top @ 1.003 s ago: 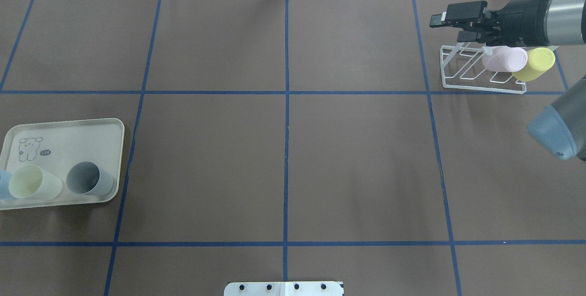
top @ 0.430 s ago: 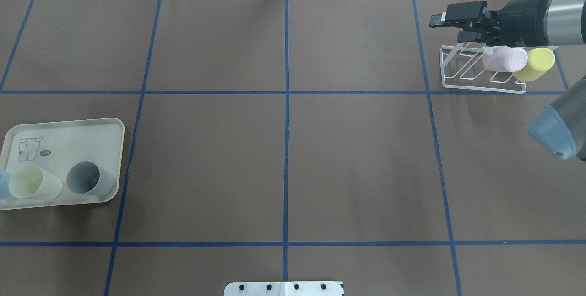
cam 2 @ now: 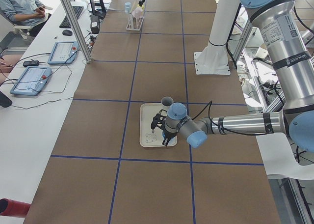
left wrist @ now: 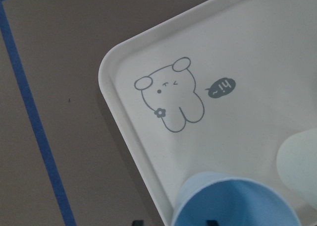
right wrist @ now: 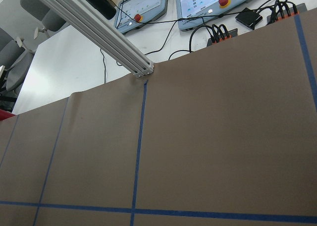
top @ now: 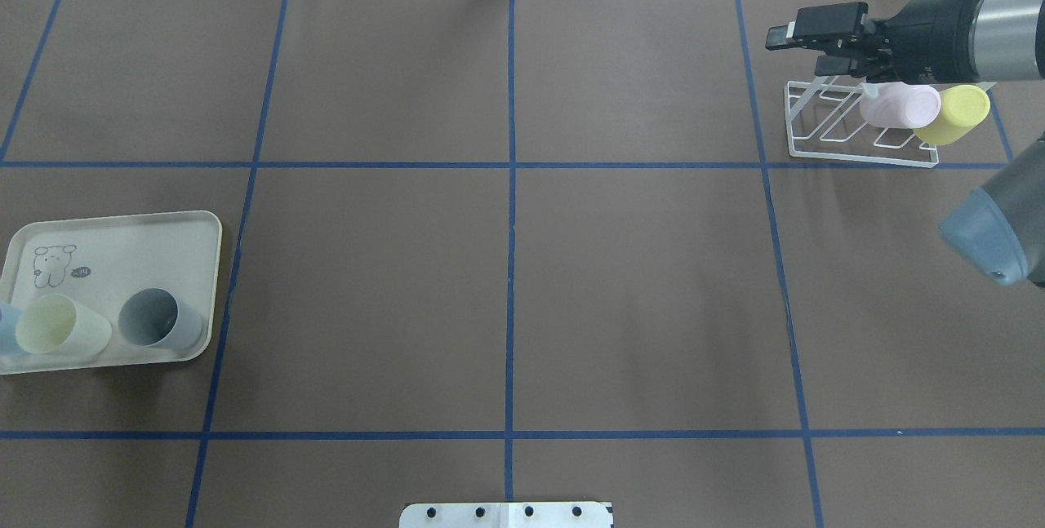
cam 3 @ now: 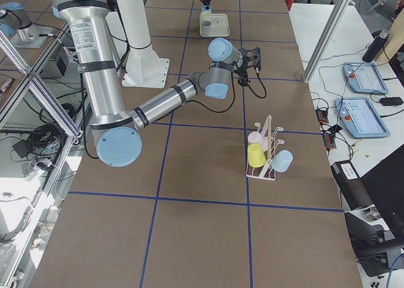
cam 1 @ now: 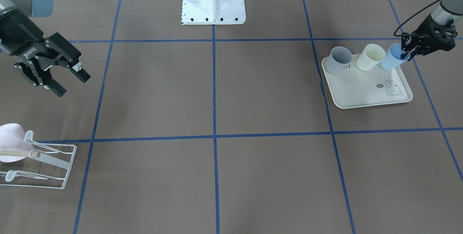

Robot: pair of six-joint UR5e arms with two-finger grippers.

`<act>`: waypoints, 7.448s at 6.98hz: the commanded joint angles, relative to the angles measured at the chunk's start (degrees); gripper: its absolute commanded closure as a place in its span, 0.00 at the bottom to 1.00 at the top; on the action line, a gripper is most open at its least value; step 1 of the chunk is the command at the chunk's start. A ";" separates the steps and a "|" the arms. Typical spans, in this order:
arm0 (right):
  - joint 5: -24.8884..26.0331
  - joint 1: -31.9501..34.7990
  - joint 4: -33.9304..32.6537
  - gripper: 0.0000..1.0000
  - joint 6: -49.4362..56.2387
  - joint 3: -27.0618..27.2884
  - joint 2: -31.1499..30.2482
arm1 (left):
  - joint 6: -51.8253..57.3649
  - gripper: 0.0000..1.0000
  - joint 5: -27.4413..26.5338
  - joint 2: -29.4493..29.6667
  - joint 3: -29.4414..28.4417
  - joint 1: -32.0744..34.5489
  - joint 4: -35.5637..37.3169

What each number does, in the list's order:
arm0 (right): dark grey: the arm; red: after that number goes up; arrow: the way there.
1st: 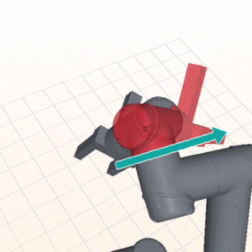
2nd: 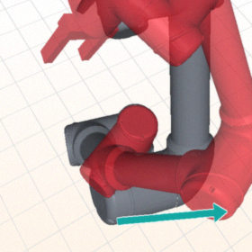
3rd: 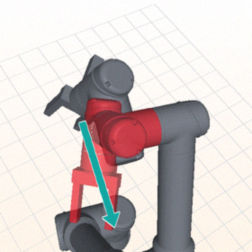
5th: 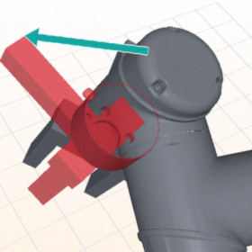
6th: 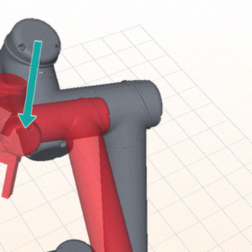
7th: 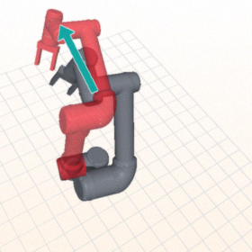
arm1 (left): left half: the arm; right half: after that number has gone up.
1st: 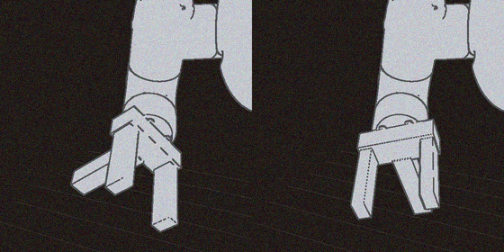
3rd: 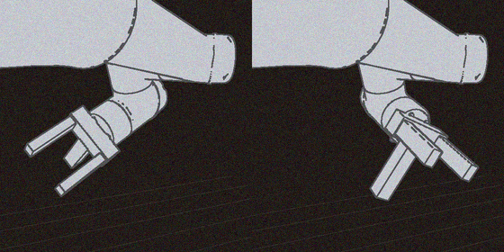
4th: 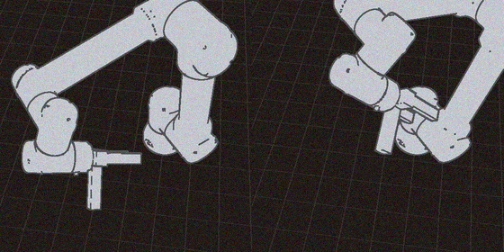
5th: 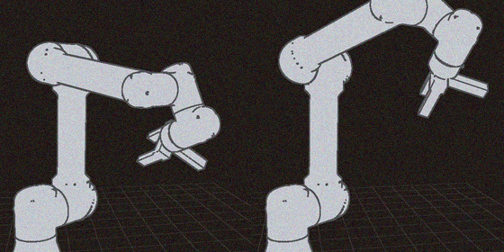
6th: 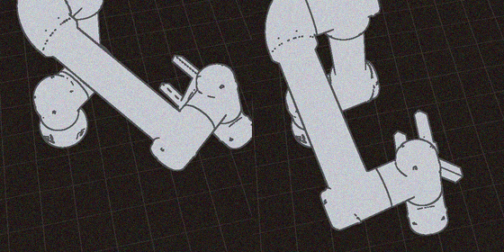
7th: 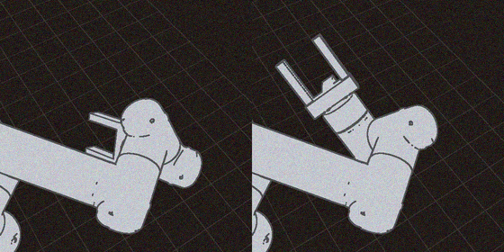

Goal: Transfer IKEA cup to right arm and place on rack

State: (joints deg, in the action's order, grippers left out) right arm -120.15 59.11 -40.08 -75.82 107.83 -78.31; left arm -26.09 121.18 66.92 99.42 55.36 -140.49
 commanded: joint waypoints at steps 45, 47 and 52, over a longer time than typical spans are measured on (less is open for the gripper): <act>42.01 -28.70 14.48 0.77 -35.43 -8.08 22.85 | -112.07 1.00 -48.50 52.70 -9.77 -29.00 -48.83; 41.75 -28.61 19.57 1.00 -35.63 -10.88 22.68 | -111.99 0.00 -48.49 52.44 -9.60 -28.91 -48.83; 37.91 -22.41 19.69 1.00 -36.15 -11.15 22.85 | -109.09 0.00 -47.89 50.25 -7.15 -28.47 -48.83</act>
State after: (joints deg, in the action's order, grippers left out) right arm -79.70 33.47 -20.35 -111.77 96.80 -55.46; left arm -135.35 73.03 118.32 91.36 26.79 -189.32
